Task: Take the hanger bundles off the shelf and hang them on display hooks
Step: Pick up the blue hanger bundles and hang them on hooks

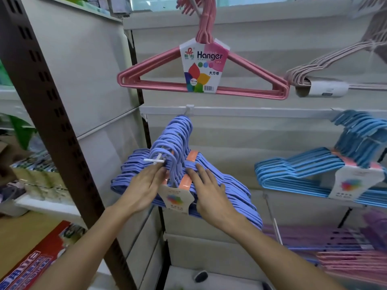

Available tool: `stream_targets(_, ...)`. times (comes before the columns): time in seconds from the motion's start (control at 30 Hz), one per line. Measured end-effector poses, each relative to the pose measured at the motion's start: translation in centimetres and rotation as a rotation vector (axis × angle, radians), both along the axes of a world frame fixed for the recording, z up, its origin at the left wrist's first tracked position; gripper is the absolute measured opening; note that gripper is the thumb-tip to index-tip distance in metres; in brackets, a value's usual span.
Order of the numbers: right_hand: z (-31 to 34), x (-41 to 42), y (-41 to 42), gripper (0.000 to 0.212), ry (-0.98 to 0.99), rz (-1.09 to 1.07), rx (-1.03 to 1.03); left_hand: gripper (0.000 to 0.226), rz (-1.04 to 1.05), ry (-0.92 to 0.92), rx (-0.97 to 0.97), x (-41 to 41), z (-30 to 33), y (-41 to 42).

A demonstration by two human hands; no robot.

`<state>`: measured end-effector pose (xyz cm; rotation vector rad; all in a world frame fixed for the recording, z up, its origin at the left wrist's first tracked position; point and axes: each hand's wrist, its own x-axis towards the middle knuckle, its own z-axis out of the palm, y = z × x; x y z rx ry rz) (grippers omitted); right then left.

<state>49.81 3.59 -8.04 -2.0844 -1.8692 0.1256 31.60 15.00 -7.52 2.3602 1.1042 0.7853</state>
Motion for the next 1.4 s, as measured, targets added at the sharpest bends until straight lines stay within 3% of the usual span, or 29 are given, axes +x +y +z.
stream_targets(0.23, 0.7, 1.4, 1.6, 0.090, 0.038, -0.007, 0.039, 0.051, 0.017, 0.013, 0.008, 1.4, 0.6, 1.0)
stream_targets(0.57, 1.9, 5.9, 5.3, 0.079, 0.123, 0.130, 0.118, 0.078, 0.013, 0.013, -0.096, 4.5, 0.8, 4.6)
stream_targets(0.77, 2.6, 6.7, 6.8, 0.078, 0.162, 0.175, 0.149, 0.059, 0.055, -0.021, -0.100, 5.1, 0.9, 6.1)
stream_targets(0.9, 2.3, 6.8, 7.4, 0.082, 0.162, 0.169, 0.135, 0.072, 0.055, -0.018, -0.077, 5.1, 0.6, 7.1)
stream_targets(1.07, 2.0, 6.3, 7.4, 0.087, 0.103, 0.115, 0.108, 0.072, 0.064, 0.000, -0.048, 5.1, 0.7, 6.9)
stream_targets(1.2, 1.3, 5.4, 7.2, 0.088, 0.051, 0.013, 0.102, 0.046, 0.039, 0.130, 0.027, 4.9, 0.6, 6.3)
stream_targets(1.27, 1.0, 4.7, 6.8, 0.088, 0.001, -0.083, 0.106, 0.052, 0.057, 0.181, 0.002, 4.7, 0.6, 6.1)
stream_targets(1.4, 0.6, 4.4, 5.5, 0.090, -0.056, -0.141, 0.112, 0.075, 0.093, 0.006, -0.108, 4.1, 0.8, 4.6)
